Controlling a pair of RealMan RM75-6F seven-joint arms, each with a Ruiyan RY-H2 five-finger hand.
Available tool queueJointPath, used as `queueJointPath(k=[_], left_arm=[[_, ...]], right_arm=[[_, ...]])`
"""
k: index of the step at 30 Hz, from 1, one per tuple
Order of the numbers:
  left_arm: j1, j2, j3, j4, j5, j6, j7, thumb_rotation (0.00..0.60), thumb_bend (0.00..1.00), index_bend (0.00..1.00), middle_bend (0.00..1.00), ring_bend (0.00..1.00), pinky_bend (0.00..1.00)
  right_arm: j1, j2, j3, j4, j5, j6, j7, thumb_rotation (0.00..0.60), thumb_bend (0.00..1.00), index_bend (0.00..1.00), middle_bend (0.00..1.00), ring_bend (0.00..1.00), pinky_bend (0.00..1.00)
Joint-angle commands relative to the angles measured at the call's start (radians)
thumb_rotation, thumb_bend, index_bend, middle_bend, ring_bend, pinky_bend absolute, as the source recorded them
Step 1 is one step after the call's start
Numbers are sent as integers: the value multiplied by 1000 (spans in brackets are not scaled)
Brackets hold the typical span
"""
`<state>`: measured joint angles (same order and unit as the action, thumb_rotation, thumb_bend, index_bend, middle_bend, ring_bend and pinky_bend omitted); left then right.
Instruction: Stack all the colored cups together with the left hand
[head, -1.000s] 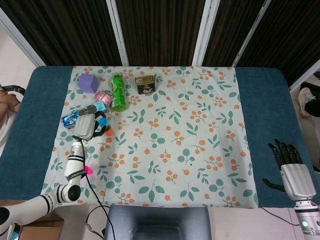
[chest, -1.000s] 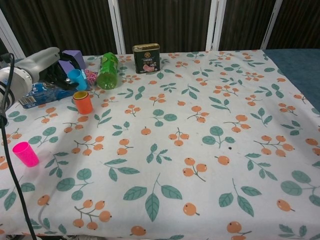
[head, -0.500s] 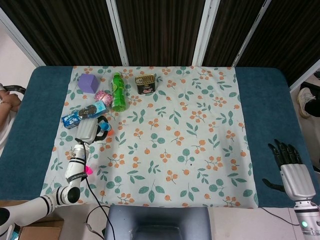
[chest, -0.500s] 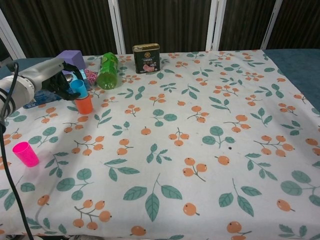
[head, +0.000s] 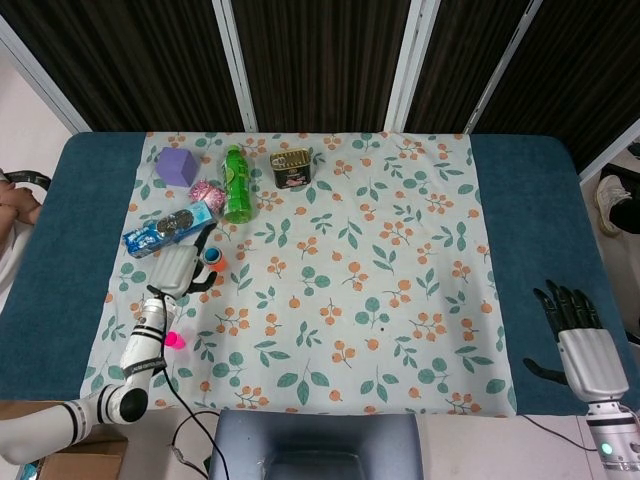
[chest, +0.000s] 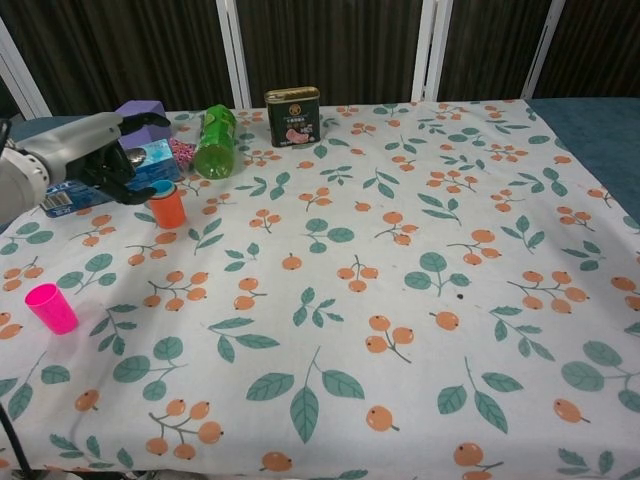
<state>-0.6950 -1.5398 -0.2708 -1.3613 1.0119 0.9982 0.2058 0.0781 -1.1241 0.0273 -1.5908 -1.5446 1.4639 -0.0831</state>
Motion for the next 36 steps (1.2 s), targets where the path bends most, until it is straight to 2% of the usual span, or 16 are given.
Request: queueJointPath(k=[1, 7, 13, 18, 24, 30, 36], left_arm=[[88, 154, 72, -207, 85, 58, -10, 600, 357, 0, 1000, 1000, 1000], [210, 276, 191, -345, 207, 139, -74, 600, 357, 28, 1000, 1000, 1000], [282, 287, 270, -331, 292, 177, -133, 600, 357, 62, 1000, 1000, 1000], [298, 245, 281, -267, 282, 156, -155, 600, 357, 95, 1000, 1000, 1000], [310, 198, 272, -202, 267, 138, -189, 600, 356, 196, 1000, 1000, 1000], [314, 184, 272, -172, 271, 119, -206, 600, 357, 255, 1000, 1000, 1000], [319, 180, 267, -162, 274, 107, -226, 600, 358, 365, 1000, 1000, 1000]], right_arm=[[0, -2, -1, 0, -2, -1, -5, 600, 152, 0, 0, 0, 0], [3, -6, -5, 0, -5, -7, -14, 600, 152, 0, 0, 0, 0], [6, -6, -10, 0, -16, -9, -10, 600, 152, 0, 0, 0, 0], [4, -4, -13, -2, -23, -4, 1, 600, 152, 0, 0, 0, 0], [5, -3, -12, 1, -22, -5, 4, 600, 152, 0, 0, 0, 0], [5, -5, -11, 1, -19, -6, -2, 600, 152, 0, 0, 0, 0], [6, -7, -11, 0, -18, -7, -10, 600, 151, 0, 0, 0, 0]])
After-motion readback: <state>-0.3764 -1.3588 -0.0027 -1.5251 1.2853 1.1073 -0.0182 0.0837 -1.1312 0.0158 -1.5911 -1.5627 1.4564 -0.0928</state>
